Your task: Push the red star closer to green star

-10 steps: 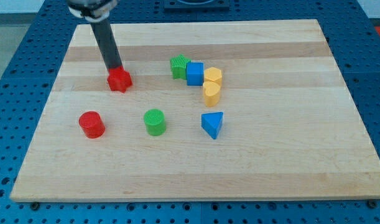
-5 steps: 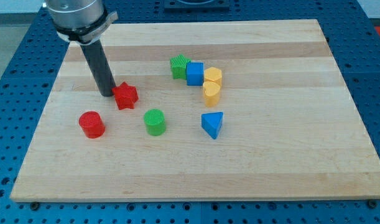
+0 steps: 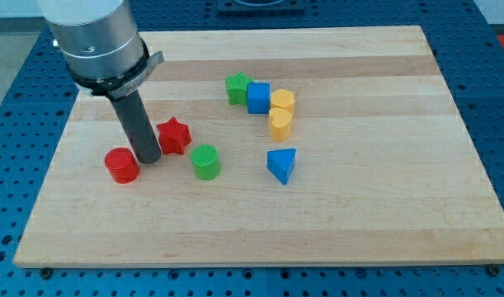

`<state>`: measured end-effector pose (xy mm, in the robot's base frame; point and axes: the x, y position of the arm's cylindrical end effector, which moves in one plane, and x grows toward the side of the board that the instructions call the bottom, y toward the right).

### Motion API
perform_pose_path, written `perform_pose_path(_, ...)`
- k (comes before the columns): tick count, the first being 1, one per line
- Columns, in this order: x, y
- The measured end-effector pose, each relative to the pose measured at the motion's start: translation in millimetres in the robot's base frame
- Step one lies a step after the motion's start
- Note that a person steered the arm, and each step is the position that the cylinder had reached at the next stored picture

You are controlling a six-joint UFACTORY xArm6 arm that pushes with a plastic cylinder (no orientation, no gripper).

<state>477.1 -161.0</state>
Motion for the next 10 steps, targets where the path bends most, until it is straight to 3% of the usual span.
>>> perform_pose_path(3,-63.7,86.7)
perform_pose_path(6,-39.8,36.1)
perform_pose_path(8,-94.2,39.6)
perform_pose_path(10,-81.9,65.6)
